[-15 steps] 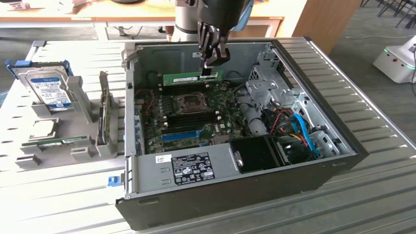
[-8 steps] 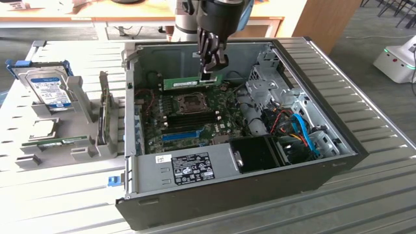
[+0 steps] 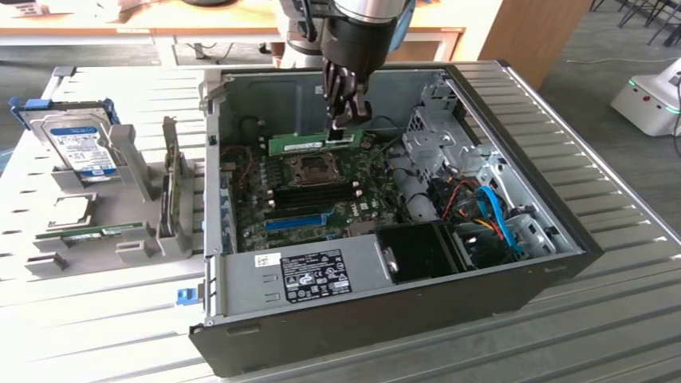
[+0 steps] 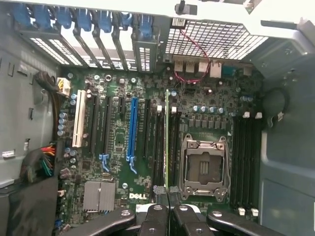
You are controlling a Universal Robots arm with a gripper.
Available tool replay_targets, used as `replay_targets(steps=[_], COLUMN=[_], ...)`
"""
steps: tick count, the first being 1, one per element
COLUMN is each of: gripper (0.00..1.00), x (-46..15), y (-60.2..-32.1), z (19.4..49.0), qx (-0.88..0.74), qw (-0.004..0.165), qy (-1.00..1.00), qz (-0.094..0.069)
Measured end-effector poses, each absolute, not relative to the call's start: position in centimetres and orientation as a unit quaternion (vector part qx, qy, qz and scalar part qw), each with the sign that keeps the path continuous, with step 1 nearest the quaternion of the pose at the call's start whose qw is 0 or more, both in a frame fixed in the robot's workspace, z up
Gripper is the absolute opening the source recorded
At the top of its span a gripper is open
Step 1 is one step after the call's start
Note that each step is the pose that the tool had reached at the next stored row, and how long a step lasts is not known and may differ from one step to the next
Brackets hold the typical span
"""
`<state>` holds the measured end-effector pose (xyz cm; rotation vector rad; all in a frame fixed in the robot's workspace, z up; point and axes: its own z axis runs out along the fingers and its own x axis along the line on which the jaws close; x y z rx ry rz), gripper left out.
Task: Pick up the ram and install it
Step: 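Insert the ram into the slot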
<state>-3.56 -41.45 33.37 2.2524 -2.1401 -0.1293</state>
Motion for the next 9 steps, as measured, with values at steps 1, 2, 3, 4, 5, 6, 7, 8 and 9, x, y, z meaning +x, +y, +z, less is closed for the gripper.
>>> replay_targets(steps=[1,2,3,4,5,6,7,8,9], gripper=[0.12,0.12,0.12,0.12,0.12,0.12,0.12,0.12,0.12], x=[-3.6,-3.6,-3.6,-3.6,-3.6,-3.6,-3.6,-3.6,-3.6], y=[-41.4,-41.4,-41.4,-41.4,-41.4,-41.4,-41.4,-41.4,-41.4], z=[33.2,33.0,32.8,32.6,32.5,32.3,32.1,31.9,31.7], qx=[0.724,0.724,0.724,0.724,0.724,0.724,0.724,0.724,0.724], qw=[0.016,0.016,0.016,0.016,0.016,0.016,0.016,0.016,0.016], qy=[-0.688,-0.688,-0.688,-0.688,-0.688,-0.688,-0.688,-0.688,-0.689], qz=[-0.042,-0.042,-0.042,-0.042,-0.041,-0.041,-0.041,-0.041,-0.041])
